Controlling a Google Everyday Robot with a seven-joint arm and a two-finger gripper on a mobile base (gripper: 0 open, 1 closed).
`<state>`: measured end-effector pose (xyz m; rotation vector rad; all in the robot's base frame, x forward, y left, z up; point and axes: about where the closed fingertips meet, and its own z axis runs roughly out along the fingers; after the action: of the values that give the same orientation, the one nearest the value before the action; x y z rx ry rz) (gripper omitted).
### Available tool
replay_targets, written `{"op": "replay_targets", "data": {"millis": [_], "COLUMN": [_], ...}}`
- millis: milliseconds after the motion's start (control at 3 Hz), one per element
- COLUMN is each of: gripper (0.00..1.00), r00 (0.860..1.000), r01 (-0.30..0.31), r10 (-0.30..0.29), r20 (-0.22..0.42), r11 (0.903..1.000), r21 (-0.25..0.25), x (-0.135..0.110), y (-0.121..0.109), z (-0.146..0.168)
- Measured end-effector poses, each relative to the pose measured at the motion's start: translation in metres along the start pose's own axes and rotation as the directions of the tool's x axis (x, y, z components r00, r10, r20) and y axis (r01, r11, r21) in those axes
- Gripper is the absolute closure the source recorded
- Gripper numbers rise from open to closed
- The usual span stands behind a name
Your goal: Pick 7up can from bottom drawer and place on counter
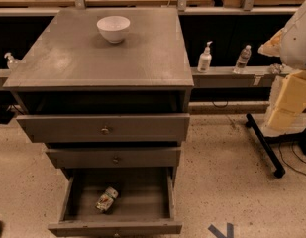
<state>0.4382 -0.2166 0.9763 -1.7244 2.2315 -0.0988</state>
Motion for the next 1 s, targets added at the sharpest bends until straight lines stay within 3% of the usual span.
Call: {"op": "replay_targets", "data": {"millis": [333, 667, 1000], "gripper": [0.0, 0.0, 0.0], "r00": [1.0, 0.983, 0.915], "r01": [0.008, 0.182, 0.403], "r10": [-0.008, -0.181, -0.392], "r20": [0.001, 0.023, 0.098], "r11": [1.0, 0.9814, 0.9055], "r21": [-0.003, -0.062, -0.134], "x": [-0.003, -0.066, -0.153], "y": [0.001, 0.015, 0.057], "z": [0.002, 0.045, 0.094]}}
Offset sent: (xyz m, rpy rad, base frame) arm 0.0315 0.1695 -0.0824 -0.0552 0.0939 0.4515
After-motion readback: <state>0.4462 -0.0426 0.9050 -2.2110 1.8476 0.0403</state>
